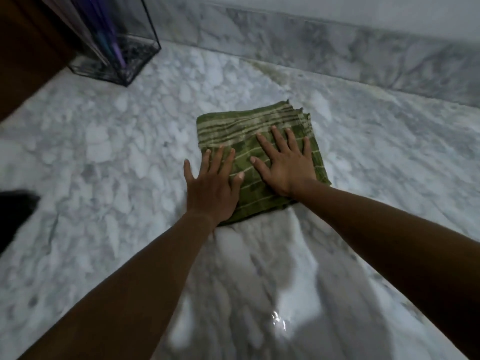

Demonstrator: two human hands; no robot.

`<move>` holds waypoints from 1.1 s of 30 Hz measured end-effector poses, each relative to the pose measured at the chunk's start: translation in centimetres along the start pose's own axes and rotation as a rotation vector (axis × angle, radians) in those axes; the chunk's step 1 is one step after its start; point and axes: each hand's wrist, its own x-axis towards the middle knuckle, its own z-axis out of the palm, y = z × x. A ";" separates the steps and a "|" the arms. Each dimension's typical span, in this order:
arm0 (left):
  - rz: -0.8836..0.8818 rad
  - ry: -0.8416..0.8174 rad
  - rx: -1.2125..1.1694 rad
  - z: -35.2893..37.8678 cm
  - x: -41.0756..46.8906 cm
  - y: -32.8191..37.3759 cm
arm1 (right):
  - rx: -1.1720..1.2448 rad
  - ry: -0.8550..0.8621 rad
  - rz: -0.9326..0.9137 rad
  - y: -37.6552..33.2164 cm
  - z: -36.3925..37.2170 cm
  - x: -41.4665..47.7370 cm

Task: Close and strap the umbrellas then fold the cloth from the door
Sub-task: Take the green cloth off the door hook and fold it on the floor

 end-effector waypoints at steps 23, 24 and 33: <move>-0.244 -0.113 -0.107 0.2 -34.7 17.1 | 0.008 -0.151 -0.562 3.8 1.1 -28.9; -0.206 -0.138 -0.099 0.2 -35.1 18.1 | -0.009 -0.154 -0.542 4.9 1.1 -30.0; 0.057 -0.111 -0.073 0.0 -29.9 15.4 | 0.043 -0.025 0.179 4.7 1.7 -31.7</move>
